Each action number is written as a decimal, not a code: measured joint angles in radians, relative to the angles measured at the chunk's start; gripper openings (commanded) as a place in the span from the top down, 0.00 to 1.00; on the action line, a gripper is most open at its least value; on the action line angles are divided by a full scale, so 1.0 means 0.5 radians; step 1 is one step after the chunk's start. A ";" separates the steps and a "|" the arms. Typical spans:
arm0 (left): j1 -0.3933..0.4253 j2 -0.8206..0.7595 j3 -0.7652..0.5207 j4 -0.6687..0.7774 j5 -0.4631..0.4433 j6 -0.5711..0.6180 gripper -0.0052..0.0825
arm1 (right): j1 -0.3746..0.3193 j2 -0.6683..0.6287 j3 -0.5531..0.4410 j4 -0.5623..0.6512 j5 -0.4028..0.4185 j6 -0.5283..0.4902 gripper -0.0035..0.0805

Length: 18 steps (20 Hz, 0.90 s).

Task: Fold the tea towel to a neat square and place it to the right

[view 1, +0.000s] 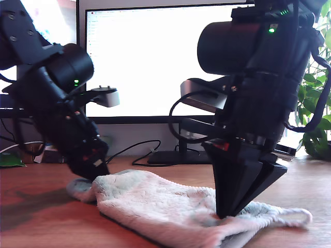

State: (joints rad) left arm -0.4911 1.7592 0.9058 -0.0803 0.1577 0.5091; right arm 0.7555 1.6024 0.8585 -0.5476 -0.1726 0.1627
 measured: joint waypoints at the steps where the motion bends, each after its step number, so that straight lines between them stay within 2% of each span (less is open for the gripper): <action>1: 0.000 0.031 0.037 0.003 -0.001 0.059 0.97 | 0.020 0.000 -0.001 -0.002 -0.004 0.034 0.97; 6: -0.060 0.249 0.311 0.011 0.015 0.090 0.97 | 0.124 0.005 -0.019 0.037 -0.140 0.179 0.97; 8: -0.113 0.302 0.378 0.014 0.014 0.115 0.97 | 0.179 0.012 -0.027 0.088 -0.163 0.317 0.97; 15: -0.166 0.362 0.409 0.108 0.035 0.195 0.97 | 0.307 0.048 -0.076 0.392 -0.224 0.640 0.97; 18: -0.169 0.365 0.410 0.119 0.040 0.194 0.97 | 0.312 0.057 -0.076 0.416 -0.233 0.669 0.97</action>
State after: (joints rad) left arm -0.5755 1.9419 1.1110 -0.0208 0.1776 0.6060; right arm 0.9115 1.6310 0.8204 -0.3397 -0.2890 0.4973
